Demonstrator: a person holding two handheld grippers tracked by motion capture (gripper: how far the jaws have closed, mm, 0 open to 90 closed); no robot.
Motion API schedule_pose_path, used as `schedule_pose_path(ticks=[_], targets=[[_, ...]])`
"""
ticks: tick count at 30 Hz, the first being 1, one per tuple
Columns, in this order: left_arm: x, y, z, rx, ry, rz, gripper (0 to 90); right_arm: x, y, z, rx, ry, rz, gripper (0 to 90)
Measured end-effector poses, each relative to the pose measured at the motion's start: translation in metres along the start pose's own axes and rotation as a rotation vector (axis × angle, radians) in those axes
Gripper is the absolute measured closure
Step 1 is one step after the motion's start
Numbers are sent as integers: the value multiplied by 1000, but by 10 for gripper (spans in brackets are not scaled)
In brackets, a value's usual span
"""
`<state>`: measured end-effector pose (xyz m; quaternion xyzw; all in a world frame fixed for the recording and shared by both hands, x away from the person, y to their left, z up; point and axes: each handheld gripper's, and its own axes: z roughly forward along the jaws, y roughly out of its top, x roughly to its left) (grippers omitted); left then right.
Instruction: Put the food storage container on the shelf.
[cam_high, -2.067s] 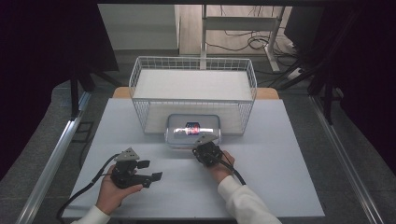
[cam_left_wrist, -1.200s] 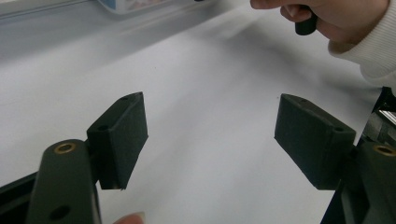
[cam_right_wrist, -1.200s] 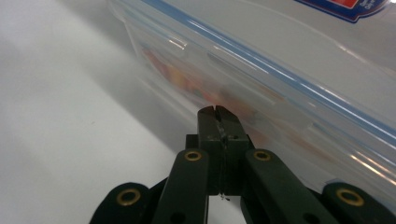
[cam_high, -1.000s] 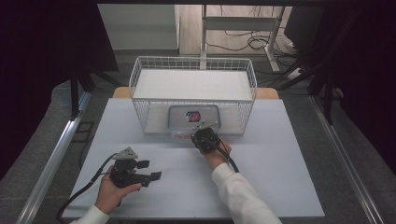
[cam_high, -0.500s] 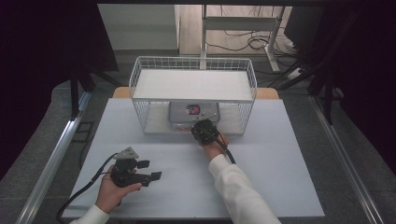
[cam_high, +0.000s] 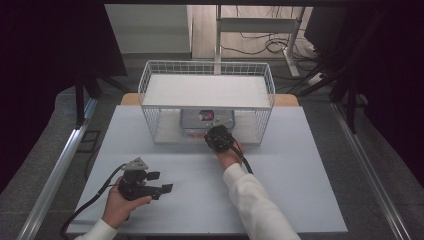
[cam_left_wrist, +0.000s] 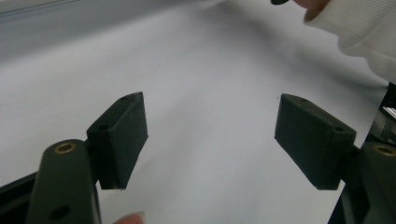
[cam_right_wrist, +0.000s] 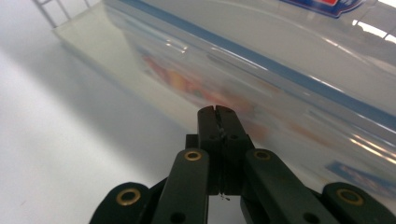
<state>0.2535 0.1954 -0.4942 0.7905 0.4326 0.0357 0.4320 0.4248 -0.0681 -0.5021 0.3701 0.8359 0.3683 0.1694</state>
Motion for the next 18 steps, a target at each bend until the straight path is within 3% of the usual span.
schedule_pose_path(ticks=[3,4,5,6,7,9,10,11,12,14,15,16,17,18], targets=[[0,0,-1,-2,7,3,252,1,-3,-16,5,13,-36,890],[-1,0,-1,-3,11,5,252,1,-8,-31,2,26,-59,890],[-1,0,-1,-3,11,5,251,1,-8,-31,2,26,-59,890],[-1,-1,-1,-6,14,6,251,0,-15,-49,1,49,-74,890],[-1,-1,-1,-6,14,6,251,0,-15,-49,1,49,-74,890],[-1,-1,-1,-8,18,9,251,-1,-30,-78,-1,81,-82,889],[-1,-1,-1,-8,18,9,251,-1,-30,-78,-1,81,-82,889],[-2,-1,-1,-11,20,6,251,-3,-43,-98,-2,105,-76,889],[-2,-1,-1,-11,22,5,251,-3,-43,-98,-2,105,-76,889],[-2,-1,0,-10,25,2,251,-6,-65,-126,-8,126,-76,889],[-2,-2,0,-8,27,2,251,-6,-65,-126,-8,126,-76,889],[-3,-2,1,-9,30,-1,251,-10,-81,-144,-13,125,-75,889],[-3,-2,1,-9,30,-1,250,-10,-81,-144,-13,125,-75,889],[-3,-2,1,-8,33,-2,251,-15,-95,-155,-22,123,-59,888]])
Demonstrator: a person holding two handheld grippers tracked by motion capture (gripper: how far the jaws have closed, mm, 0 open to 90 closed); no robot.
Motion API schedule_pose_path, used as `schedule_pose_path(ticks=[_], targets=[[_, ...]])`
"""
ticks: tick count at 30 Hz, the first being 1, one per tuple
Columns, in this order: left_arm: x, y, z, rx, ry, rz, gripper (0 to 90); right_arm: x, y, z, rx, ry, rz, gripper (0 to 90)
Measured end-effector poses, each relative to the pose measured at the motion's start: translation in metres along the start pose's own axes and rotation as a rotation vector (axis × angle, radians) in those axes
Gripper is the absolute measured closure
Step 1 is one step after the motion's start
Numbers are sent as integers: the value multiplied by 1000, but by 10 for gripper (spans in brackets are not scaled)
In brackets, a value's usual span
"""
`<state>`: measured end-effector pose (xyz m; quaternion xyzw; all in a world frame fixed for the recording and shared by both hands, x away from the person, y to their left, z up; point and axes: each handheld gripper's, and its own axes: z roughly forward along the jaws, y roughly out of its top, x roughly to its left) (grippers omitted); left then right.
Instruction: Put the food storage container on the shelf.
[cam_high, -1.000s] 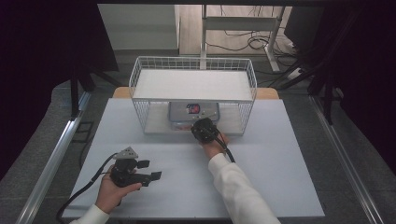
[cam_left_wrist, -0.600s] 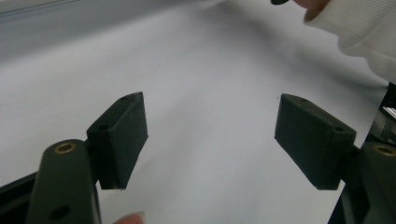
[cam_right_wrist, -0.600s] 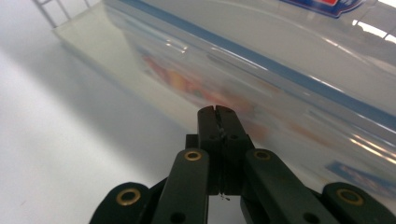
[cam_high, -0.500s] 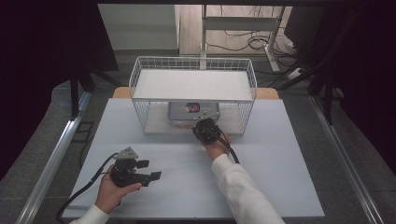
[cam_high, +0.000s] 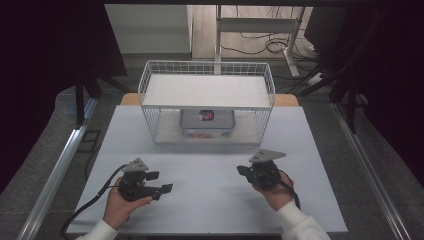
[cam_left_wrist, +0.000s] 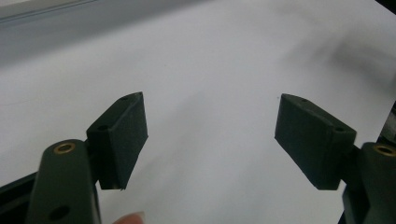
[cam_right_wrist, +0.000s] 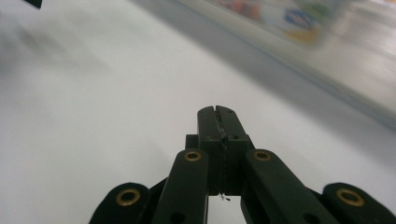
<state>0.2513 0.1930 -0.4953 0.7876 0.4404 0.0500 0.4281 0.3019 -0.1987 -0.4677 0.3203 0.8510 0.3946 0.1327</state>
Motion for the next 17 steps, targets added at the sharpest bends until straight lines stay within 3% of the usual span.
schedule_pose_path(ticks=[4,8,9,10,11,12,17], targets=[[0,0,0,-1,3,-2,251,-10,-21,-18,16,-8,45,886],[0,0,1,2,8,0,250,-14,-26,-24,6,-6,67,841],[0,0,1,3,9,0,249,-14,-26,-24,-3,-9,67,716],[0,0,1,4,10,1,249,-14,-26,-24,-3,-9,67,716],[1,0,1,5,10,3,248,-13,-25,-24,-12,-17,72,589],[1,0,1,5,11,4,247,-11,-23,-24,-32,-38,83,386],[1,0,1,9,16,11,245,-10,-22,-23,-44,-36,73,280]])
